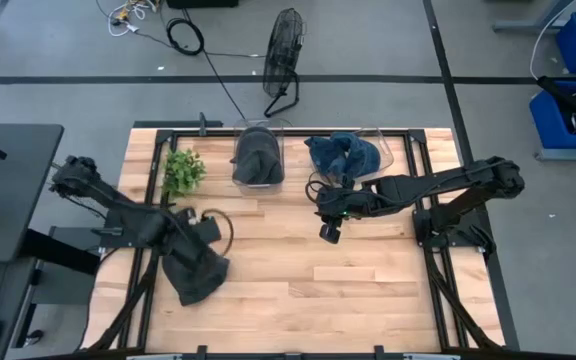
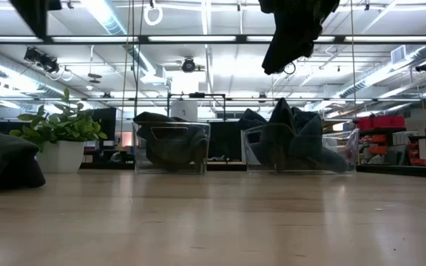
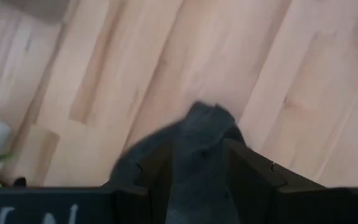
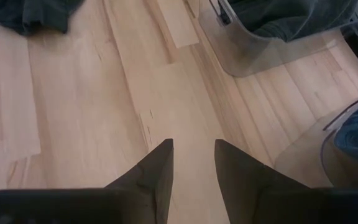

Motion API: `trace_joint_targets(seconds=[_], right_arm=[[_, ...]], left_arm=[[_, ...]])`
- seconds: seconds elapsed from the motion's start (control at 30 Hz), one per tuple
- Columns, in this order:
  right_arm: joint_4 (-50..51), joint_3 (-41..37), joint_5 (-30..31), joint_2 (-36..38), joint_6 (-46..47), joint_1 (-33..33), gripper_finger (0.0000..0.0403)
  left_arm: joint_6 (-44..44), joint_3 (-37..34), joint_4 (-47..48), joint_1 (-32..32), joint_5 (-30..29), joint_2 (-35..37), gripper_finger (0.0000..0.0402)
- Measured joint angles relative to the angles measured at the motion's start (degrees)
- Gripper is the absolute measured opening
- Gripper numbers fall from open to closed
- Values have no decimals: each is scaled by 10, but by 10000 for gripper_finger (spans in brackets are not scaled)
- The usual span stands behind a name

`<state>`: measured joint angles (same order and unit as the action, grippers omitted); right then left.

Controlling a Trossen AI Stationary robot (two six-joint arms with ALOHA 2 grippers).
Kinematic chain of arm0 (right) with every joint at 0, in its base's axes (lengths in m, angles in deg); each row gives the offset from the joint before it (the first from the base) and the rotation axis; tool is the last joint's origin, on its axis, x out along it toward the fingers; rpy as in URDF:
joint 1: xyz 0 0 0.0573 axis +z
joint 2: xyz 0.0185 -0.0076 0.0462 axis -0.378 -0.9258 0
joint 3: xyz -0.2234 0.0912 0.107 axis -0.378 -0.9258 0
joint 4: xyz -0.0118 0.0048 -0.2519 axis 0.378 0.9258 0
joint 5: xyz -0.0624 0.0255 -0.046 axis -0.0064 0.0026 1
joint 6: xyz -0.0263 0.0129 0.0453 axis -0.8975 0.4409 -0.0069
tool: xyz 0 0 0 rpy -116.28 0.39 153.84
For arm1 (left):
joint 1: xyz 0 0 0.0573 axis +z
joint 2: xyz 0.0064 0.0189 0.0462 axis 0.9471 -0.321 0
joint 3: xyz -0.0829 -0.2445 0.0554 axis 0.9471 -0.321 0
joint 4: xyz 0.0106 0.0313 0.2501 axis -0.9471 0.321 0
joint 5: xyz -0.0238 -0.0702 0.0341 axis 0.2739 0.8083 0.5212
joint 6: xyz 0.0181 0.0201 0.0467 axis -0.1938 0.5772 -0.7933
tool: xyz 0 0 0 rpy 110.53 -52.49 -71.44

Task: Pick & Place hat
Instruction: Put the black cap into the left transparent bin

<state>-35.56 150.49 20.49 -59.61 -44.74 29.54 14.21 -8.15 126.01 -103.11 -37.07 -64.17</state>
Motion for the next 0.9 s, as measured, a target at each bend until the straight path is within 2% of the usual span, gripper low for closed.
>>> trace_joint_targets(seconds=[0.17, 0.37, 0.6, 0.7, 0.8, 0.9], right_arm=[[4, 0, -11, 0, 23, 0, 123], [16, 0, -11, 0, 45, 0, 123], [24, 0, -11, 0, 43, 0, 123], [28, 0, -11, 0, 43, 0, 123], [32, 0, -11, 0, 43, 0, 123], [34, 0, -11, 0, 41, 0, 123]], left_arm=[[50, 0, 12, -39, 5, -51, 147], [106, 0, 90, -40, 5, -116, 147], [30, 0, 2, -38, 34, -158, 147], [2, -4, 2, -32, 36, -173, 147], [-4, -44, 5, -22, 45, -167, 147], [29, -106, 8, -14, 68, -145, 147]])
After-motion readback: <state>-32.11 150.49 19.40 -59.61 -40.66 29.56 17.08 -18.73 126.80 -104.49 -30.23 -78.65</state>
